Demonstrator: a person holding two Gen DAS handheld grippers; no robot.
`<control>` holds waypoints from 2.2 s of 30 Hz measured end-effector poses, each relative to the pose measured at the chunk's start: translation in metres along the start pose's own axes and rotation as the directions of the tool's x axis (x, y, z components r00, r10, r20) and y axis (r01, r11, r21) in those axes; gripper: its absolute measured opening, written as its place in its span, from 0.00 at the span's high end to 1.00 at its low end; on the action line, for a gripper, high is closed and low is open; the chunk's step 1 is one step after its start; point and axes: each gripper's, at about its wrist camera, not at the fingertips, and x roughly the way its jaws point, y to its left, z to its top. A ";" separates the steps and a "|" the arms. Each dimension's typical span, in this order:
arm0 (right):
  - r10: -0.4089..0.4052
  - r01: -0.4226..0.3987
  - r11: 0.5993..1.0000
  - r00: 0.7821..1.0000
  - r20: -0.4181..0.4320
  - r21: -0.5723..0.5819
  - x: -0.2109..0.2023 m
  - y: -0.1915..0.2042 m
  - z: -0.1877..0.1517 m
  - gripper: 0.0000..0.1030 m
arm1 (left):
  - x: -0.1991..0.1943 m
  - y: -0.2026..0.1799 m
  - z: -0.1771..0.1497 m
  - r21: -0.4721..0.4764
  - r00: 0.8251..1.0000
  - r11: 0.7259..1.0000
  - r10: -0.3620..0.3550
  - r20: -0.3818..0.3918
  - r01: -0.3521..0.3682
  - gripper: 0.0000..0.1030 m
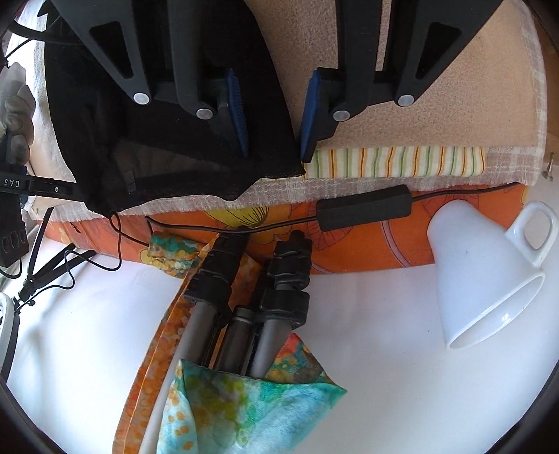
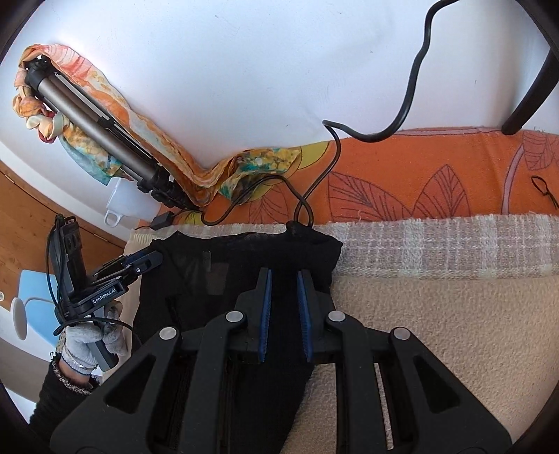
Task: Fold small clothes
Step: 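Grasp the collar end of the black strip with both grippers, then lift the collar end and fold it over toward the hem with both grippers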
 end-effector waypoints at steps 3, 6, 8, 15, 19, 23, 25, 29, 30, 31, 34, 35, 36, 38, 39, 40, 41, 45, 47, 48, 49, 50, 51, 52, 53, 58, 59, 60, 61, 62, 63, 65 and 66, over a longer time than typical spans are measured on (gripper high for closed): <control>-0.022 0.022 0.999 1.000 0.003 -0.034 0.003 0.007 -0.001 0.93 | 0.002 -0.004 0.001 0.017 1.000 1.000 -0.016 0.003 0.016 0.93; -0.002 0.002 1.000 1.000 0.020 -0.029 -0.002 0.011 -0.001 0.96 | -0.002 -0.007 0.002 0.016 0.999 0.999 -0.044 0.010 0.044 0.98; 0.006 -0.004 0.999 0.999 0.039 -0.044 -0.009 0.017 0.000 0.97 | -0.008 -0.007 0.002 -0.002 0.997 0.997 -0.072 0.021 0.073 0.98; 0.033 -0.026 0.997 0.996 0.084 -0.076 -0.042 0.036 -0.005 0.98 | -0.041 -0.014 -0.004 -0.007 0.986 0.988 -0.154 0.057 0.155 0.98; 0.034 -0.025 0.994 0.996 0.080 -0.106 -0.051 0.044 -0.010 0.98 | -0.053 -0.021 -0.009 0.028 0.989 0.990 -0.137 0.056 0.136 0.98; -0.076 0.079 0.994 0.996 0.046 -0.074 -0.046 0.036 -0.007 0.91 | -0.045 -0.009 -0.004 -0.043 0.992 0.992 -0.118 0.045 0.120 0.98; -0.102 0.103 0.994 0.994 0.045 -0.032 -0.041 0.024 -0.003 0.75 | -0.042 -0.001 -0.001 -0.080 0.991 0.989 -0.123 0.049 0.126 0.98; -0.034 0.033 0.998 0.999 0.011 0.046 -0.023 -0.007 0.005 0.74 | -0.032 0.005 0.006 -0.067 0.994 0.993 -0.100 0.034 0.102 0.98; -0.021 0.020 0.998 1.000 0.006 0.055 -0.018 -0.012 0.007 0.74 | -0.027 0.005 0.007 -0.058 0.995 0.994 -0.096 0.028 0.098 0.98; -0.013 0.013 0.998 1.000 0.001 0.064 -0.013 -0.016 0.009 0.74 | -0.024 0.005 0.008 -0.051 0.996 0.994 -0.092 0.022 0.093 0.98; 0.007 -0.007 0.997 1.000 -0.002 0.074 0.001 -0.023 0.012 0.74 | -0.014 0.005 0.011 -0.046 0.996 0.995 -0.093 0.013 0.093 0.98; 0.019 -0.020 0.997 1.000 0.007 0.071 0.003 -0.022 0.013 0.74 | -0.012 0.005 0.011 -0.045 0.995 0.994 -0.096 0.015 0.096 0.98; 0.032 -0.033 0.997 0.999 0.009 0.069 0.003 -0.023 0.014 0.75 | -0.010 0.004 0.011 -0.044 0.995 0.994 -0.097 0.013 0.098 0.98; 0.031 -0.031 0.998 1.000 0.003 0.050 0.006 -0.020 0.015 0.96 | -0.006 0.003 0.009 -0.048 0.995 0.994 -0.101 0.011 0.101 0.98; 0.010 -0.010 0.999 1.000 -0.002 0.036 0.008 -0.018 0.015 0.96 | -0.005 0.003 0.009 -0.051 0.995 0.993 -0.104 0.011 0.104 0.98; -0.005 0.005 1.000 1.000 0.003 0.021 0.007 -0.015 0.015 0.97 | -0.004 0.002 0.009 -0.054 0.994 0.993 -0.108 0.013 0.108 0.98; -0.005 0.005 1.000 1.000 0.013 0.014 0.004 -0.013 0.015 0.97 | -0.004 0.000 0.009 -0.054 0.994 0.992 -0.109 0.016 0.110 0.98; 0.001 -0.001 1.000 0.999 0.033 0.013 -0.009 -0.010 0.010 0.97 | -0.008 -0.002 0.009 -0.030 0.995 0.995 -0.095 0.018 0.095 0.98; -0.051 0.051 0.998 0.998 0.023 0.034 -0.014 -0.015 0.009 0.90 | -0.011 -0.001 0.009 -0.023 0.996 0.996 -0.088 0.017 0.088 0.98; -0.054 0.053 0.997 0.998 0.016 0.049 -0.016 -0.021 0.008 0.76 | -0.011 0.000 0.009 -0.024 0.996 0.996 -0.086 0.016 0.087 0.98; -0.039 0.039 0.997 0.999 0.009 0.064 -0.017 -0.026 0.007 0.69 | -0.010 -0.001 0.010 -0.026 0.996 0.996 -0.087 0.017 0.087 0.98; -0.008 0.008 0.997 1.000 -0.002 0.078 -0.016 -0.029 0.007 0.61 | -0.010 -0.001 0.010 -0.026 0.996 0.996 -0.089 0.017 0.090 0.98; 0.008 -0.008 0.996 1.000 -0.007 0.086 -0.014 -0.033 0.007 0.60 | -0.010 -0.001 0.010 -0.025 0.996 0.996 -0.086 0.017 0.087 0.98; 0.012 -0.011 0.996 1.000 -0.002 0.084 -0.013 -0.033 0.006 0.59 | -0.010 0.000 0.009 -0.024 0.996 0.996 -0.086 0.017 0.087 0.98; 0.023 -0.023 0.996 1.000 -0.002 0.081 -0.009 -0.033 0.007 0.59 | -0.010 0.000 0.009 -0.023 0.996 0.996 -0.085 0.015 0.086 0.98; 0.074 -0.075 0.995 0.997 0.011 0.061 0.012 -0.021 0.014 0.65 | -0.005 0.000 0.009 -0.024 0.996 0.996 -0.089 0.010 0.089 0.98; 0.074 -0.074 0.996 0.997 -0.005 0.051 0.017 -0.019 0.016 0.84 | -0.005 0.000 0.008 -0.024 0.996 0.996 -0.090 0.010 0.090 0.98; 0.067 -0.066 0.997 0.998 -0.020 0.043 0.020 -0.016 0.016 0.94 | -0.004 0.000 0.009 -0.027 0.996 0.995 -0.092 0.011 0.093 0.98; 0.053 -0.053 0.998 0.998 -0.015 0.026 0.021 -0.013 0.016 0.94 | -0.004 0.000 0.009 -0.030 0.995 0.995 -0.098 0.012 0.098 0.98; 0.045 -0.045 0.999 0.999 -0.008 0.006 0.018 -0.009 0.015 0.94 | -0.004 0.000 0.009 -0.033 0.995 0.994 -0.101 0.014 0.102 0.98; 0.050 -0.050 0.999 0.999 0.007 -0.007 0.014 -0.006 0.015 0.95 | -0.006 0.001 0.009 -0.036 0.994 0.994 -0.107 0.018 0.108 0.98; 0.070 -0.070 0.998 0.997 0.040 -0.002 0.000 -0.005 0.014 0.95 | -0.010 0.003 0.009 -0.044 0.992 0.991 -0.126 0.026 0.127 0.98; 0.082 -0.082 0.997 0.995 0.054 0.003 -0.007 -0.005 0.013 0.95 | -0.014 0.003 0.008 -0.047 0.991 0.990 -0.132 0.032 0.133 0.98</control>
